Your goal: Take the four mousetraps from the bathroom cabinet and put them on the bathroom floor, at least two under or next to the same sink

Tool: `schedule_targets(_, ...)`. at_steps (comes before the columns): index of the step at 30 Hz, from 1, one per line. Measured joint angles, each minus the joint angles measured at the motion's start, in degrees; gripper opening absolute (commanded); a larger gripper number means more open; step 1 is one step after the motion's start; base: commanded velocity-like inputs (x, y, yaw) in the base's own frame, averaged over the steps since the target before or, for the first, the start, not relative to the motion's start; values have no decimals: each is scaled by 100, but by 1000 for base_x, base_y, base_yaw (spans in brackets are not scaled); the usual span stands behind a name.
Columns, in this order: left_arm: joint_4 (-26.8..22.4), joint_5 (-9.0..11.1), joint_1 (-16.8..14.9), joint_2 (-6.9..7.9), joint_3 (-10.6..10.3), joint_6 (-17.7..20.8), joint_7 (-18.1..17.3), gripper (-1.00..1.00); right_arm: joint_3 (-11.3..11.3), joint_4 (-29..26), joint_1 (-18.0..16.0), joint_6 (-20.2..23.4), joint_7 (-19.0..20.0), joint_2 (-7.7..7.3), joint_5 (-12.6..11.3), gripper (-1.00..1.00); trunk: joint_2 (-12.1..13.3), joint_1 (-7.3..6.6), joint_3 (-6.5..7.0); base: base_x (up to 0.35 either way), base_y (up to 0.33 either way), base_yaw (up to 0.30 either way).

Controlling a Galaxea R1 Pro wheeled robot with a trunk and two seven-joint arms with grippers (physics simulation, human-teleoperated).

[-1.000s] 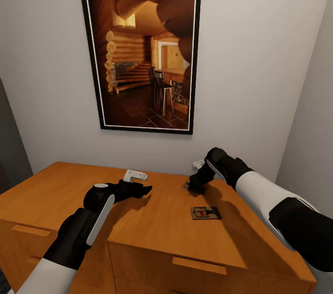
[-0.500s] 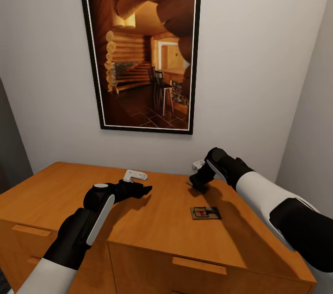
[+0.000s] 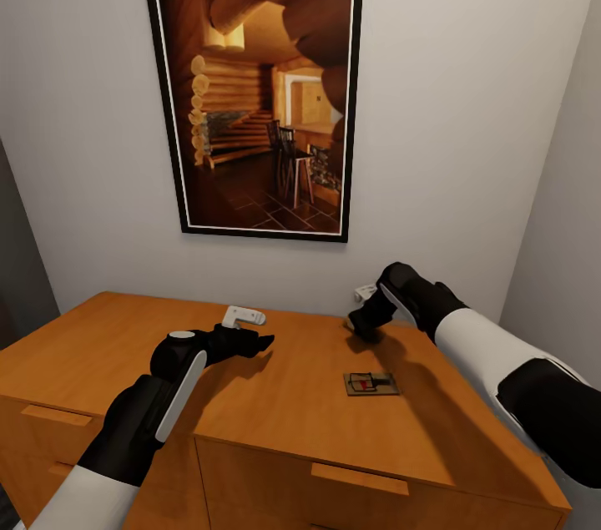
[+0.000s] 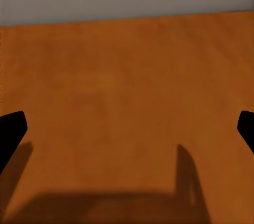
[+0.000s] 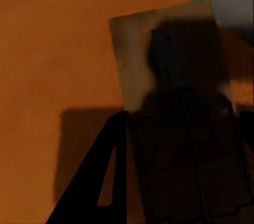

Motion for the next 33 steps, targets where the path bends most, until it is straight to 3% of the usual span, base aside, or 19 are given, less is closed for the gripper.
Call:
schedule_targets(3, 0, 0, 0, 1, 2, 0, 0, 100, -142, -175, 0, 123, 2, -109, -10, -100, 0, 0, 0, 0, 0, 0)
schedule_targets(8, 0, 0, 0, -6, -4, 0, 0, 100, -637, -452, 0, 124, -27, -223, -7, -100, 0, 0, 0, 0, 0, 0)
schedule_targets(11, -1, -1, 0, -7, -2, 0, 0, 100, -811, -577, 32, 132, -107, -276, -203, -100, 0, 0, -1, 0, 0, 0)
schedule_targets(16, 0, -1, 0, -7, 2, 0, 0, 100, -1083, -688, 154, 132, -176, -285, -217, -100, 0, 0, -1, 0, 0, 0)
schedule_targets(22, -1, 7, 0, -6, 7, 1, 1, 100, -1595, -710, 280, 130, -194, -227, -105, -100, 0, 0, -1, 0, 0, 0)
schedule_targets(33, -1, 17, 0, -7, 12, 1, 1, 100, -1727, -710, 309, 129, -205, -208, -80, -100, -1, 0, -1, 0, 0, 0)
